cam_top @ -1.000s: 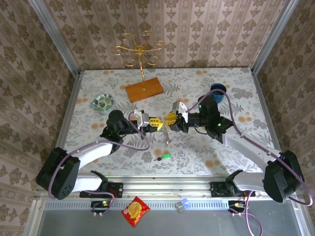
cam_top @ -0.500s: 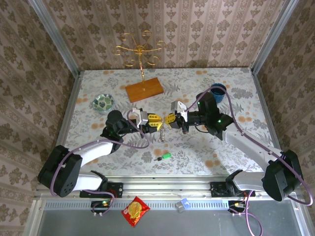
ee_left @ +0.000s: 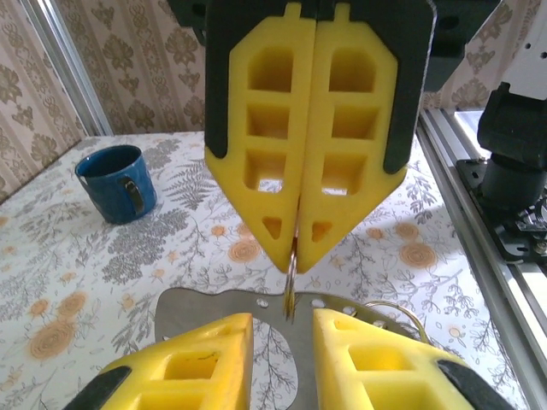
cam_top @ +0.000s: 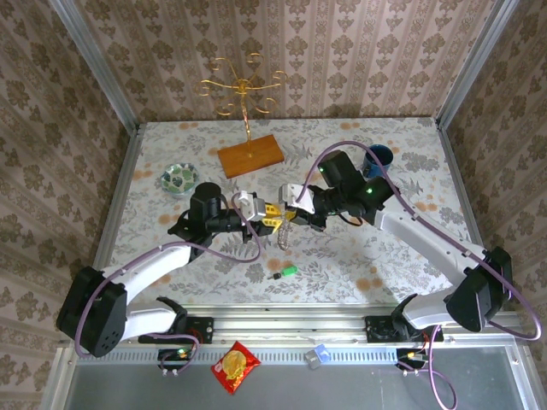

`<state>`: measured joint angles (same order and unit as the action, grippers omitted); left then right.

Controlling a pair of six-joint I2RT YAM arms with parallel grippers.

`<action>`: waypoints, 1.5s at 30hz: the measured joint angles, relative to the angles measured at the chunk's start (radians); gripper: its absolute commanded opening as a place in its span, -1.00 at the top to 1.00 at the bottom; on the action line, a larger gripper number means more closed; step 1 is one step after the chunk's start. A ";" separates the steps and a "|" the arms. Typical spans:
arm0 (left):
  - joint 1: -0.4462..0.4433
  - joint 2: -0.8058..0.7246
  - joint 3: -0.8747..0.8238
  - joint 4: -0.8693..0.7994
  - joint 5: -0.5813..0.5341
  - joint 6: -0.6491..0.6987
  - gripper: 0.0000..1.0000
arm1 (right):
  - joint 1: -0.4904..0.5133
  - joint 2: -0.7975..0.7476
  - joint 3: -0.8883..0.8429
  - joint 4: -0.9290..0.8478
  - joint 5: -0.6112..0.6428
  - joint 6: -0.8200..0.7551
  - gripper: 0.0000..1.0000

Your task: Put the keys on the keyring

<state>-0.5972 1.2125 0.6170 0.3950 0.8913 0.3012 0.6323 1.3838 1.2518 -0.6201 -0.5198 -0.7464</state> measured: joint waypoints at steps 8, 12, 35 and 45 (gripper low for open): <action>-0.005 0.000 0.006 -0.010 0.003 0.008 0.59 | 0.037 0.046 0.062 -0.054 0.025 -0.037 1.00; -0.004 0.001 0.010 -0.012 0.006 0.008 0.68 | 0.040 0.050 0.063 -0.066 0.045 -0.044 1.00; -0.001 0.023 -0.089 0.348 0.045 -0.183 1.00 | -0.121 -0.145 -0.362 0.551 -0.228 0.332 0.39; 0.009 0.050 -0.094 0.499 0.055 -0.274 1.00 | -0.105 -0.120 -0.374 0.705 -0.285 0.429 0.76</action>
<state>-0.5880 1.2621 0.5228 0.8936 0.9463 0.0269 0.5274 1.2636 0.8776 0.0845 -0.8043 -0.3176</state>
